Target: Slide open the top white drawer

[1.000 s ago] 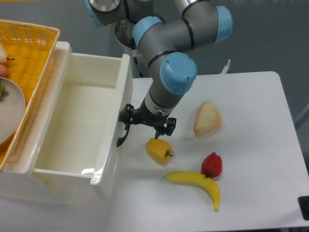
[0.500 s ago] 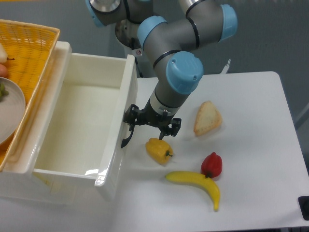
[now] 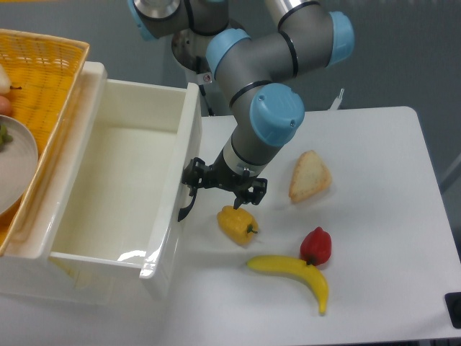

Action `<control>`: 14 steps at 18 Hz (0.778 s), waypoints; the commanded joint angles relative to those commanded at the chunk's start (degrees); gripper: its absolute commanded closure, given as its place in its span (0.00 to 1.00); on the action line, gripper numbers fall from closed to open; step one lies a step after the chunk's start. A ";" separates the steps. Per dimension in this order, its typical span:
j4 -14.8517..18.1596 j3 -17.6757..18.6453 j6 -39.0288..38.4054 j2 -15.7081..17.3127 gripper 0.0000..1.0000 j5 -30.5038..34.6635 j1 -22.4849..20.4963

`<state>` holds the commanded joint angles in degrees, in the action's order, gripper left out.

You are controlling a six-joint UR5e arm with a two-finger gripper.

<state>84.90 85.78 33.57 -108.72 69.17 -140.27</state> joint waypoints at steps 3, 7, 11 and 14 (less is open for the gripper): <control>0.09 0.00 -0.09 0.00 0.00 -1.14 0.00; 1.59 0.00 0.00 0.09 0.00 -1.67 -0.44; 1.85 -0.44 0.26 0.44 0.00 -2.98 -1.75; 2.03 -0.62 0.35 0.53 0.00 -3.16 -2.37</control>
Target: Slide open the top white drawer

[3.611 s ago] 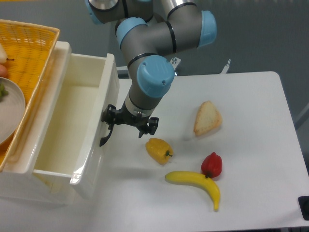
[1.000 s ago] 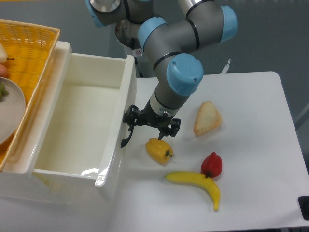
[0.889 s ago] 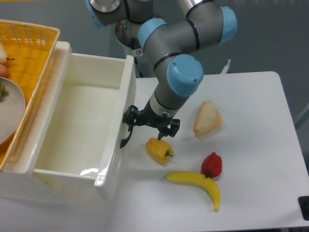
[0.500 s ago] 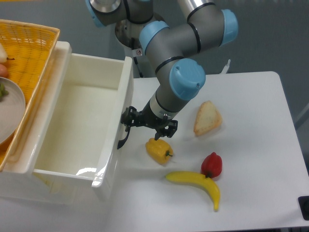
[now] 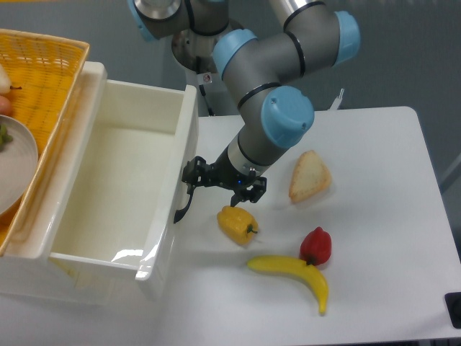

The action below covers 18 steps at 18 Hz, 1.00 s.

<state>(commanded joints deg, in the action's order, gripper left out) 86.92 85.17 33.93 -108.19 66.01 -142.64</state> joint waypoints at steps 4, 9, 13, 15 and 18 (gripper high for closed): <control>-0.09 -1.23 0.17 0.18 0.00 0.09 -0.97; -0.70 -2.99 0.87 0.62 0.00 0.35 -1.76; -0.97 -2.73 6.76 1.58 0.00 0.61 -2.37; -2.63 -2.46 7.91 1.67 0.00 1.84 -2.90; -3.51 -2.02 11.32 2.02 0.00 7.54 -2.64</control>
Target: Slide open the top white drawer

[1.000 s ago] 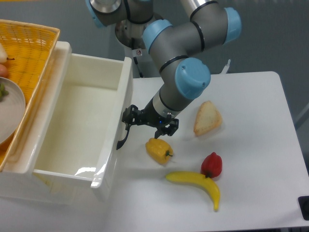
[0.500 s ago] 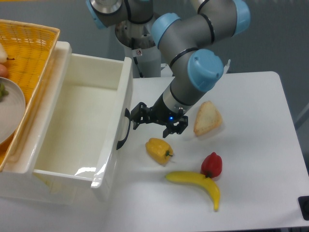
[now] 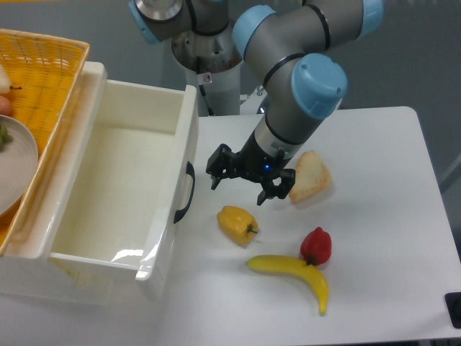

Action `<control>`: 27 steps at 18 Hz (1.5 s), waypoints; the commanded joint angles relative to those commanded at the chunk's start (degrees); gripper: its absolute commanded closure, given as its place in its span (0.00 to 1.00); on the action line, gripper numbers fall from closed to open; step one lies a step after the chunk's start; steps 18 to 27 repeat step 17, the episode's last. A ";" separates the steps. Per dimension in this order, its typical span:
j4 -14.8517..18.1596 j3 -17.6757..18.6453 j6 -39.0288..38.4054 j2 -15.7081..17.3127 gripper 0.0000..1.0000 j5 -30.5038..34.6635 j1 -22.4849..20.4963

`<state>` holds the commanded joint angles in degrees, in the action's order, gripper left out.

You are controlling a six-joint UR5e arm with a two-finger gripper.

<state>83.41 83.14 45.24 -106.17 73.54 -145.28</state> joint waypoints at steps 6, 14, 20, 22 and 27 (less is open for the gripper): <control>-0.70 0.35 5.55 -0.17 0.00 7.66 0.00; -7.91 2.64 19.00 -0.61 0.00 14.43 0.18; -8.09 3.16 19.00 -0.79 0.00 14.70 -0.09; -8.09 3.16 19.00 -0.79 0.00 14.70 -0.09; -8.09 3.16 19.00 -0.79 0.00 14.70 -0.09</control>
